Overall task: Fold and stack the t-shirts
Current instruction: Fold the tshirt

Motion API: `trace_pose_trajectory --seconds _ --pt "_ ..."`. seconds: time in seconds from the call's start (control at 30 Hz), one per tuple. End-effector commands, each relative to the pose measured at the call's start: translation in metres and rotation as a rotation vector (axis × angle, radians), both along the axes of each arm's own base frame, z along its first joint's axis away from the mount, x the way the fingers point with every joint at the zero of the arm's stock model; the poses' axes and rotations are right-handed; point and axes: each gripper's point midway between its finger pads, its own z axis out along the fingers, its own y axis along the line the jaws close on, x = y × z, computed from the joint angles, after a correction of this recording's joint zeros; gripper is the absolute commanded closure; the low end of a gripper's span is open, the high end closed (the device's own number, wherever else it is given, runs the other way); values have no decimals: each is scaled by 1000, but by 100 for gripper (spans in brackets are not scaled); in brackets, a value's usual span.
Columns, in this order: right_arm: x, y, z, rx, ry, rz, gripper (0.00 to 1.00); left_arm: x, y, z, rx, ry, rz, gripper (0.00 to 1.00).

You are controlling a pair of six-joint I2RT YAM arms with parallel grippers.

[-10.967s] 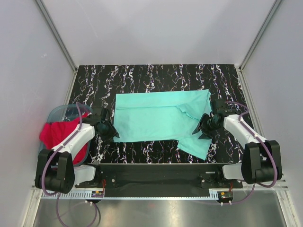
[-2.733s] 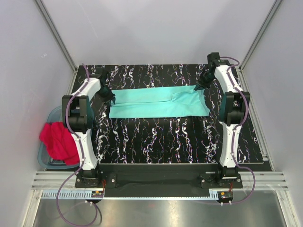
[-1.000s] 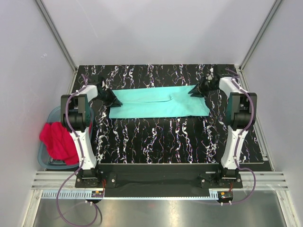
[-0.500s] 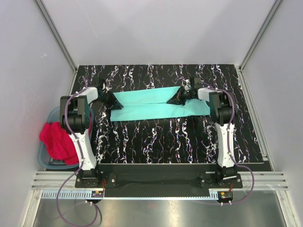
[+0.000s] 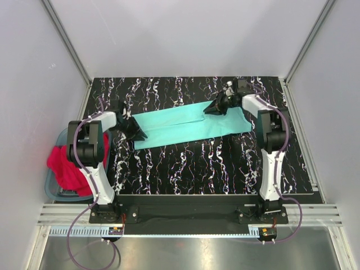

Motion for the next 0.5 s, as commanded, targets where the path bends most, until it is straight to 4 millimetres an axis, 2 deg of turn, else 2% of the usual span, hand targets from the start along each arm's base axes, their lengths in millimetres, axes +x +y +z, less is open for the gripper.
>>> trace_pose_trajectory --seconds 0.0,0.07,0.13,0.17,0.23,0.27,0.33,0.37,0.47 --pt "2 -31 76 -41 -133 -72 76 -16 -15 3 8 -20 -41 70" --pt "-8 -43 77 -20 -157 -96 75 -24 -21 -2 13 -12 -52 69" --pt "-18 -41 74 27 -162 -86 73 -26 -22 -3 19 -14 -52 69" --pt "-27 -40 57 47 -117 -83 73 -28 -21 -3 20 -8 -50 69" --pt "-29 -34 47 92 -87 -75 73 -28 -19 1 36 -17 -55 68" --pt "-35 -34 29 91 -49 -83 73 -27 -19 4 38 -23 -57 68" --pt "-32 -35 16 80 -50 -108 73 -28 -20 11 32 -36 -59 67" --pt "-33 -37 3 68 -29 -112 73 -30 -23 13 26 -39 -64 67" --pt "-31 -41 -24 26 -19 -129 74 -42 -34 10 13 -28 -87 66"
